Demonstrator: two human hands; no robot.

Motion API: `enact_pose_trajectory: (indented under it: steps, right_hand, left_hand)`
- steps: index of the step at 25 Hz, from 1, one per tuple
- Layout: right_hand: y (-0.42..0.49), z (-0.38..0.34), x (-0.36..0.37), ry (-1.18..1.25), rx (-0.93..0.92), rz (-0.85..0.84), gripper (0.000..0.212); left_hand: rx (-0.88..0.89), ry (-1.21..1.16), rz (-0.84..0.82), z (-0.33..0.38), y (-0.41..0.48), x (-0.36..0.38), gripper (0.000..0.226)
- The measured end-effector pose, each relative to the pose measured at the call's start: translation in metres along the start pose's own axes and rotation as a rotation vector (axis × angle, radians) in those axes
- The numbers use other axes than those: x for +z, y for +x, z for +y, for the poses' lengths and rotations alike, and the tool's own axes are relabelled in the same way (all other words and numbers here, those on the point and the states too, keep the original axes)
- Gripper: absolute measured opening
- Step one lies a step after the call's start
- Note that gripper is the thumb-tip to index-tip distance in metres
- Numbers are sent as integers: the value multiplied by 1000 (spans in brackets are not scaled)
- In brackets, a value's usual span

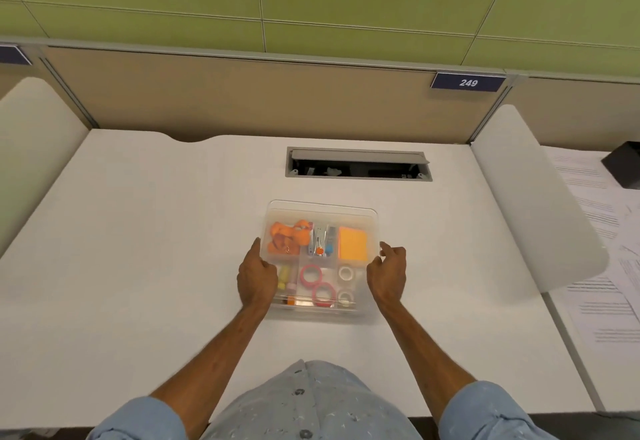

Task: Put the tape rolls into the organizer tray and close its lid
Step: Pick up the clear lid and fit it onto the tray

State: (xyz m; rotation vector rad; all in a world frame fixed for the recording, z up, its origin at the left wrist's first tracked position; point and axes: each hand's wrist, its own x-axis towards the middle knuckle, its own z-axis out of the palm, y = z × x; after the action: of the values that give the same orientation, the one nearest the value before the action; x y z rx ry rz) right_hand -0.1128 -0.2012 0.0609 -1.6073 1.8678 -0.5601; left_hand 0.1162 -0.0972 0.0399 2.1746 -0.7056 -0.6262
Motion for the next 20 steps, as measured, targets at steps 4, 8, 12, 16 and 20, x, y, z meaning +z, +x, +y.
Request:
enact_pose_trajectory:
  steps: [4, 8, 12, 16, 20]
  right_hand:
    - [-1, 1, 6, 10, 10, 6, 46]
    - [-6, 7, 8, 16, 6, 5, 45]
    - [-13, 10, 10, 34, -21, 30, 43]
    - [-9, 12, 8, 51, -28, 9, 42]
    - [0, 11, 5, 68, -23, -29, 44]
  left_hand:
    - [-37, -19, -8, -3, 1, -4, 58]
    - [-46, -18, -11, -10, -3, -7, 53]
    - [-54, -19, -9, -14, -3, -8, 48]
    - [-51, -9, -29, -15, 0, -8, 47]
    - [-3, 27, -92, -16, 2, -10, 47]
